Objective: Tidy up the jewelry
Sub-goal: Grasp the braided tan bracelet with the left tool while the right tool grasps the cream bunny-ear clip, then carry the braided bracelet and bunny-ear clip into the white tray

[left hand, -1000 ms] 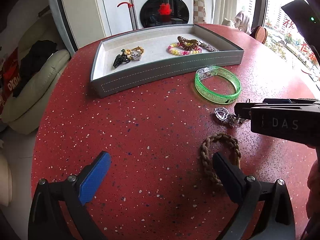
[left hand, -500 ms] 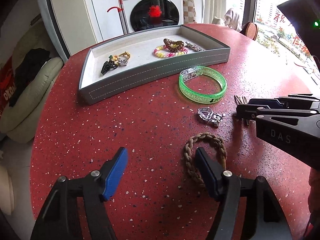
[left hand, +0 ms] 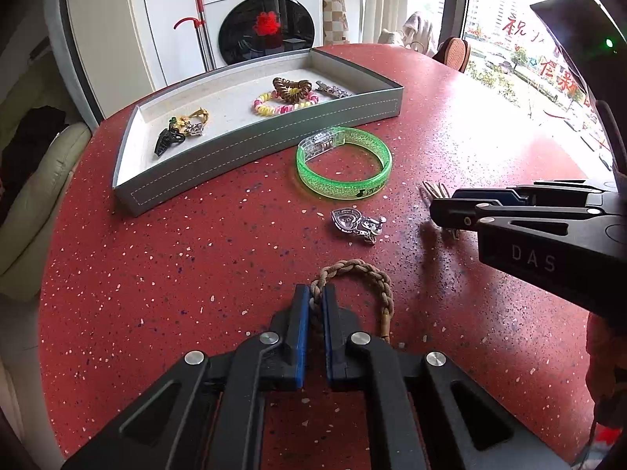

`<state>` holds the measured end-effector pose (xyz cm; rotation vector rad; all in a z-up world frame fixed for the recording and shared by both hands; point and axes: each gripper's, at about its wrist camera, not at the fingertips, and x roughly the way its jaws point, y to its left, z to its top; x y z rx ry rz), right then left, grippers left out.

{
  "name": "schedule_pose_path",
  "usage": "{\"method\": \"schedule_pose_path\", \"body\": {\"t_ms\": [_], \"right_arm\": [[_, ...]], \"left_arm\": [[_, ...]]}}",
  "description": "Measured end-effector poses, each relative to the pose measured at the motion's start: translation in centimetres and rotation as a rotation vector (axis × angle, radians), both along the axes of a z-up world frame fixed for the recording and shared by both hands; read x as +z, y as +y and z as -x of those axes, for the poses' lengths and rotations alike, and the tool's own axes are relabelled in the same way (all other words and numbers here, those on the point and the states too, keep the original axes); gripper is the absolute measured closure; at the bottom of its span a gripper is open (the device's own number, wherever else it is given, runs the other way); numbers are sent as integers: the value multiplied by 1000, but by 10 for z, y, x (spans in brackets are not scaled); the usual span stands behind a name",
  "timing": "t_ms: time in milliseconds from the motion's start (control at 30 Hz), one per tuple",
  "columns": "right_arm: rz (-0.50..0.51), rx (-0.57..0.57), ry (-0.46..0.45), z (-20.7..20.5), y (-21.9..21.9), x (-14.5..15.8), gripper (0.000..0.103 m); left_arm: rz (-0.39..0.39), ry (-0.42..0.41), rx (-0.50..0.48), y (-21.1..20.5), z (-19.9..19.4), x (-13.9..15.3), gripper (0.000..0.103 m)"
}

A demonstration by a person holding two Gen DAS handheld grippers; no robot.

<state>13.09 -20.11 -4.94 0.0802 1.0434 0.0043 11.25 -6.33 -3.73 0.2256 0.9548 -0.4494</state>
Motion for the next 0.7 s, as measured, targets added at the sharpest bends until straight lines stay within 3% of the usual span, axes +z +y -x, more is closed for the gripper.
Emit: {"method": "schedule_pose_path", "body": {"t_ms": [100,300,700], "right_arm": [[-21,-7,-15,2,-6,3,82],[-59,-13,-41,5,-12,10,82],[-108,-19,-79,4,-19,24,82]], "left_arm": [[57,30,10,8,-2,1,78],[98,51,44,21,-7,2,78],[158,19,96,44,-20,25,78]]}}
